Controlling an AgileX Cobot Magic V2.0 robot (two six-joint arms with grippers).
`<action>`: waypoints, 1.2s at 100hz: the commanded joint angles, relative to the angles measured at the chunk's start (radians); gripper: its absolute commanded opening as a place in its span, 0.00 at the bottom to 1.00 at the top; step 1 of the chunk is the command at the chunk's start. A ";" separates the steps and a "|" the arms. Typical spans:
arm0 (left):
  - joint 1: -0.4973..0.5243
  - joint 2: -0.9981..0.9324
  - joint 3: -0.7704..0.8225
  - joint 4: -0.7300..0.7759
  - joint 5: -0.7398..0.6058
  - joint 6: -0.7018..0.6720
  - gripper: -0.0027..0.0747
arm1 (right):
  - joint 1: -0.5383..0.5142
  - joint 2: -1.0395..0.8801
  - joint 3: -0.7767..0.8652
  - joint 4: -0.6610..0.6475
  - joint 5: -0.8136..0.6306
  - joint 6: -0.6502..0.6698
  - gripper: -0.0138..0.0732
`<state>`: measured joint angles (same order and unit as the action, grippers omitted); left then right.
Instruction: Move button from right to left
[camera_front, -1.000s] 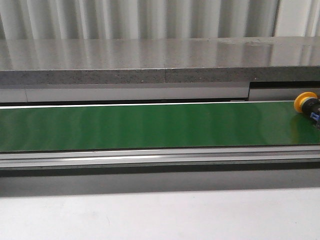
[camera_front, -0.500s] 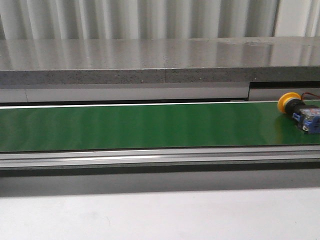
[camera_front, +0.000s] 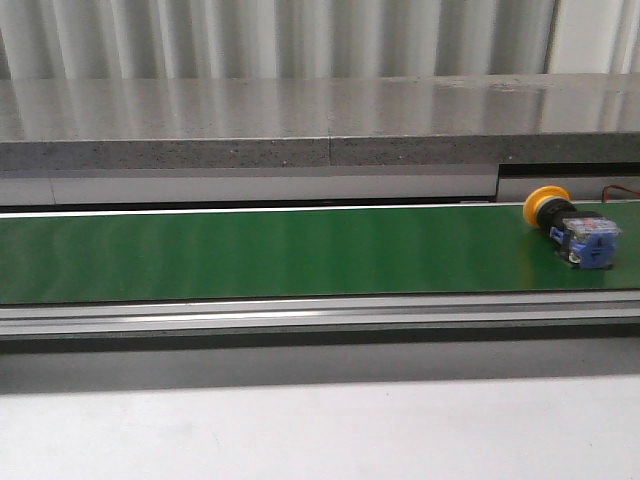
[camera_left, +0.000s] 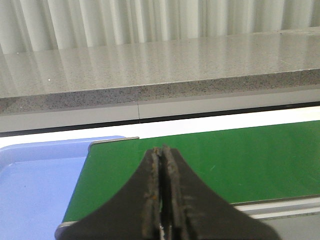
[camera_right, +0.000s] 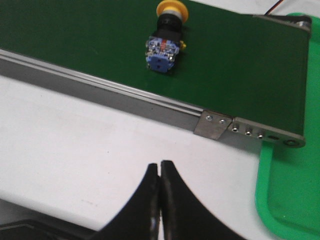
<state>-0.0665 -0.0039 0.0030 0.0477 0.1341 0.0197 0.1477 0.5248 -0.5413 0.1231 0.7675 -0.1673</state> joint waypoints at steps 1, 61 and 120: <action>0.002 -0.033 0.039 -0.003 -0.078 -0.009 0.01 | 0.001 -0.084 0.007 -0.005 -0.097 -0.010 0.08; 0.002 -0.033 0.039 -0.003 -0.078 -0.009 0.01 | 0.001 -0.391 0.105 0.030 -0.154 -0.010 0.08; 0.002 -0.027 -0.033 0.006 -0.112 -0.025 0.01 | 0.001 -0.391 0.107 0.030 -0.153 -0.010 0.08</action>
<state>-0.0665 -0.0039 0.0010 0.0496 0.0955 0.0177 0.1477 0.1237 -0.4128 0.1461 0.6952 -0.1679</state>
